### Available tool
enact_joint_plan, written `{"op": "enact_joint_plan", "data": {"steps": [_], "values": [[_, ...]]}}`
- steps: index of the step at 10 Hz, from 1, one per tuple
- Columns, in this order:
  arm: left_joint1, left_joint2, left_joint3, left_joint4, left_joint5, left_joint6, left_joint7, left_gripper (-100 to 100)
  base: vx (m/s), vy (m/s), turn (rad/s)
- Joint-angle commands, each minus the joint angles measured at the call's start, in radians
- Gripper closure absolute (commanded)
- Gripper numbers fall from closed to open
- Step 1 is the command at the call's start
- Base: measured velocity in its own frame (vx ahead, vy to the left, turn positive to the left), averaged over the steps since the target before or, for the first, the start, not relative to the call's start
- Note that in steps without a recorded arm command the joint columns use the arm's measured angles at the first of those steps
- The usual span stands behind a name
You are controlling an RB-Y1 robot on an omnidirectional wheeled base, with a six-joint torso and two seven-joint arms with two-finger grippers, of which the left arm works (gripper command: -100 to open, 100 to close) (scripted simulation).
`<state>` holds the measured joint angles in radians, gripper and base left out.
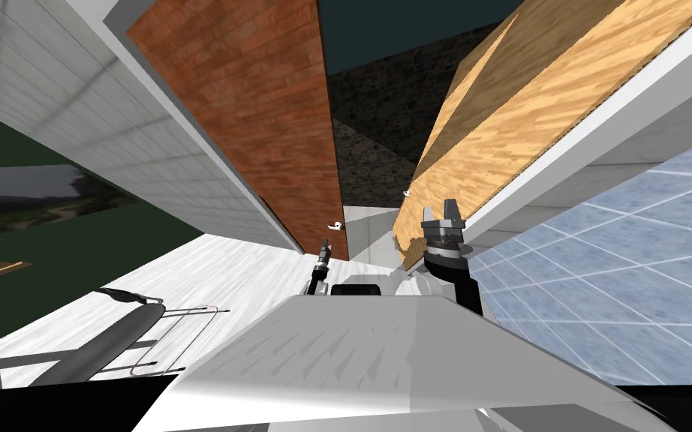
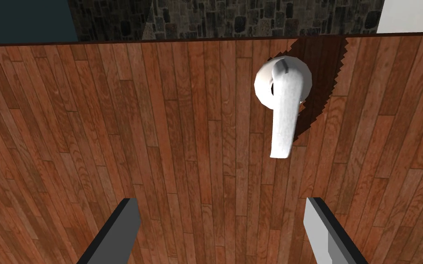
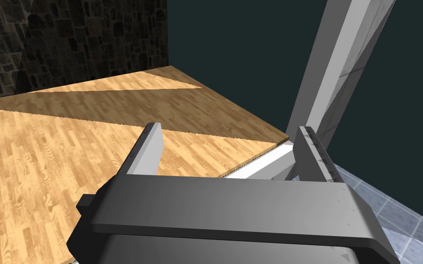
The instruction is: Push the door open
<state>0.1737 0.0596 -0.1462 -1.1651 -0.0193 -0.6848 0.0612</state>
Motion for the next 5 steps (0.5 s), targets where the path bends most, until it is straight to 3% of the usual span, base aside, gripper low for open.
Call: {"op": "enact_joint_plan", "data": {"steps": [1,5], "values": [[-0.009,-0.003,-0.001,0.029,-0.001,-0.01,-0.003,-100,0.05,0.055,-0.014],[-0.04,-0.011,-0.012,0.125,-0.006,-0.027,-0.01,-100,0.063,0.055,-0.043]]}}
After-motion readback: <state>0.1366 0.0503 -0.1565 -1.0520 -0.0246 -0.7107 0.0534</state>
